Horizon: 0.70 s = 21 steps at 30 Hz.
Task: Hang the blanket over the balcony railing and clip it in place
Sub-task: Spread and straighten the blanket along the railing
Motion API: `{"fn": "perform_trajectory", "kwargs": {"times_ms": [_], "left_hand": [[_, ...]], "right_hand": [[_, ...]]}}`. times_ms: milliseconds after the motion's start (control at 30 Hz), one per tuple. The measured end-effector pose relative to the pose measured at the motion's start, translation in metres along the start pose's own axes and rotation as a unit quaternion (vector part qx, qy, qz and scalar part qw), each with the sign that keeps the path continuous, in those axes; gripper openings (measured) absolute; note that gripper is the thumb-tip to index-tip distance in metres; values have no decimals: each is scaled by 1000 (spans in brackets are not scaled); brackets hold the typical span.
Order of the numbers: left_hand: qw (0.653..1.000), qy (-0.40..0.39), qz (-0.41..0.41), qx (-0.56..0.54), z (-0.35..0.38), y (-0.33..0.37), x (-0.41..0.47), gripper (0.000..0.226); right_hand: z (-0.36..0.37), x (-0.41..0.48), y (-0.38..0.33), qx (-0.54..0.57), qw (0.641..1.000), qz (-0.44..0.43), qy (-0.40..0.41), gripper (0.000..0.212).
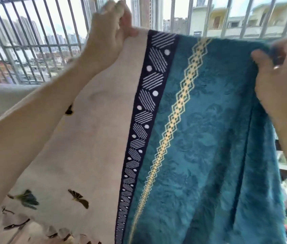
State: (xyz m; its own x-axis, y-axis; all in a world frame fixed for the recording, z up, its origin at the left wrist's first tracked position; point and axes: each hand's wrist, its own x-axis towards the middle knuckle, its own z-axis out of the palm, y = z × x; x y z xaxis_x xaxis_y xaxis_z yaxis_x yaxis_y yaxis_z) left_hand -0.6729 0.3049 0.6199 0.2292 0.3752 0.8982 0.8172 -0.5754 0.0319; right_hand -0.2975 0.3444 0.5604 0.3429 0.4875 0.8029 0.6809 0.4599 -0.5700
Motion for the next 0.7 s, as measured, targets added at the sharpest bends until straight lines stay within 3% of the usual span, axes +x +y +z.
{"fn": "perform_trajectory", "kwargs": {"times_ms": [33,67,167,233,300,367,433,533,700], "left_hand": [[998,-53,-14,13,7,0,-3,5],[992,-112,-30,45,17,-4,-7,2],[943,-310,-92,79,36,-12,-22,8],[916,-383,-101,55,37,-12,-30,11],[916,-386,-107,10,27,-6,-35,11],[927,-352,-126,-33,12,-4,-38,13],[942,-310,-124,-39,-3,2,-46,29],[965,-244,-88,-34,-17,8,-71,40],[987,-154,-40,5,-29,5,-109,40]], "right_hand": [[12,-29,-7,-24,999,18,-13,33],[22,-37,-2,-36,997,-20,-69,32],[51,-46,16,-118,967,-18,-224,19],[55,-61,21,-131,914,-23,-385,5],[51,-85,16,-92,856,-17,-508,6],[39,-94,9,-24,860,-14,-510,9],[26,-100,-4,41,890,19,-453,13],[10,-118,-25,123,916,27,-380,43],[4,-165,-37,35,936,-21,-349,58]]}}
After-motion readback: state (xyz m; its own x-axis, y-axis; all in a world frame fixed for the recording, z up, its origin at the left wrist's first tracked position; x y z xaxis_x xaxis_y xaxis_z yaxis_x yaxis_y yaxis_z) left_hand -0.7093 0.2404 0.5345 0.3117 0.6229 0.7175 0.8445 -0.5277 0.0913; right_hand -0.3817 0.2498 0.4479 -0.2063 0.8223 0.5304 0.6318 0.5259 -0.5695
